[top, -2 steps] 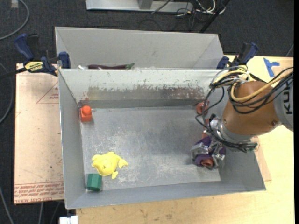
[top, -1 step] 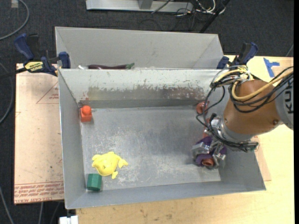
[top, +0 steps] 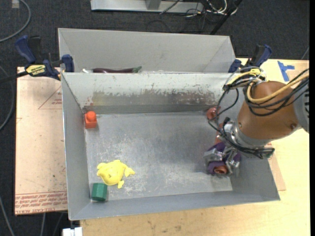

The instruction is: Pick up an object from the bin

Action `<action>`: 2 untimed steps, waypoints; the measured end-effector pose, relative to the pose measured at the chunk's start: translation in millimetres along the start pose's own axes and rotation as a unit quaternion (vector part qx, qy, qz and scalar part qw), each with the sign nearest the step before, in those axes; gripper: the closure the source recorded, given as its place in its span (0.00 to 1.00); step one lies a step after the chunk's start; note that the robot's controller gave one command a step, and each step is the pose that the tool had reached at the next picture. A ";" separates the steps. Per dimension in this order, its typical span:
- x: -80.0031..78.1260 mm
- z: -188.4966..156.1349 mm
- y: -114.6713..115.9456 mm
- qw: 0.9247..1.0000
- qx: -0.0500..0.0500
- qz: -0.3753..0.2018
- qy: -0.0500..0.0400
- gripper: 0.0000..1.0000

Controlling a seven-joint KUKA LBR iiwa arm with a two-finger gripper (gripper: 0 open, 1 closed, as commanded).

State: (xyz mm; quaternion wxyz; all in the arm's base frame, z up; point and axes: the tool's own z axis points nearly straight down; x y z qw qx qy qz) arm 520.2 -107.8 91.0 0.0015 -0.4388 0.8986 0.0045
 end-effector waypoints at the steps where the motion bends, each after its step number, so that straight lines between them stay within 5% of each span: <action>1: -0.6 -18.8 -0.6 1.000 0.002 0.000 -0.001 1.00; 2: -1.4 -29.1 -1.6 1.000 0.004 0.001 -0.002 1.00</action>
Offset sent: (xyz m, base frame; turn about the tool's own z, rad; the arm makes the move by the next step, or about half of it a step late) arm 0.0000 0.0001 0.0340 0.0000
